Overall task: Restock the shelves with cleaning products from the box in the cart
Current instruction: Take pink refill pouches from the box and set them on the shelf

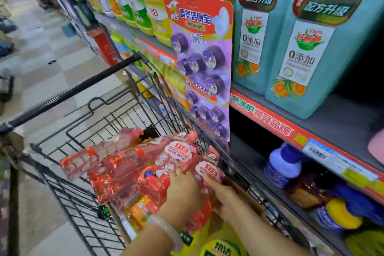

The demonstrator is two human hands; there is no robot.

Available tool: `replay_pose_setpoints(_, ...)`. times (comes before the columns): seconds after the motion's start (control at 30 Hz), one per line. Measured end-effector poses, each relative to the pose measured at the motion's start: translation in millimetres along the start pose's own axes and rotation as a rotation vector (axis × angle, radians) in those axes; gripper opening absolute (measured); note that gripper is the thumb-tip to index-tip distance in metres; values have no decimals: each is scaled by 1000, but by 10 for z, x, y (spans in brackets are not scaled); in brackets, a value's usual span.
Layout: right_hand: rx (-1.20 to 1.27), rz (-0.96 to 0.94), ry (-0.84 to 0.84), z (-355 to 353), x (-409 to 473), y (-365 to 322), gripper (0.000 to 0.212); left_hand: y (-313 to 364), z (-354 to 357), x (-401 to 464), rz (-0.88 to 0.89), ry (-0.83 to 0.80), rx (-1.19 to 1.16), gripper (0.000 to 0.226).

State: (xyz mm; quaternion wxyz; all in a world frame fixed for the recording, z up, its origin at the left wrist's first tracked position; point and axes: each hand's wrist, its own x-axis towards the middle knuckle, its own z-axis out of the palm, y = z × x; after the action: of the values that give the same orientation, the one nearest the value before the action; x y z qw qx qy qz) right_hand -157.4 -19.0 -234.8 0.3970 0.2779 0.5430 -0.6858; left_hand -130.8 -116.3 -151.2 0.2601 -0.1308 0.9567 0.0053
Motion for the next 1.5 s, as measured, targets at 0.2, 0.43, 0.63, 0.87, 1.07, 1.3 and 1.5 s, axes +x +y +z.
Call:
replay_pose_setpoints(0.2, 39, 73, -98, -87, -183, 27, 38, -11, -85, -256, -43, -56, -226, 72)
replay_pose_setpoints(0.43, 21, 3, -152, -223, -581, 76, 50, -123, 1, -493, -77, -177, -749, 71)
replay_pose_setpoints(0.63, -55, -188, -125, -311, -976, 10, 64, -169, 28, -770, -135, -188, -1311, 63)
replay_pose_setpoints(0.87, -221, -564, -124, -404, -1776, -402, 72, -30, -358, -1341, 85, 21, -1432, 76)
replay_pose_setpoints(1.07, -382, -930, -49, -511, -2771, -980, 85, 269, -1087, -1944, 332, 274, -1400, 80)
replay_pose_setpoints(1.3, -448, -1310, 166, -803, -4222, -1387, 78, 724, -1894, -2745, 658, 491, -1396, 91)
replay_pose_setpoints(1.5, -479, -1591, 365, -1133, -5361, -1661, 101, 1217, -2638, -3335, 1041, 555, -1366, 80)
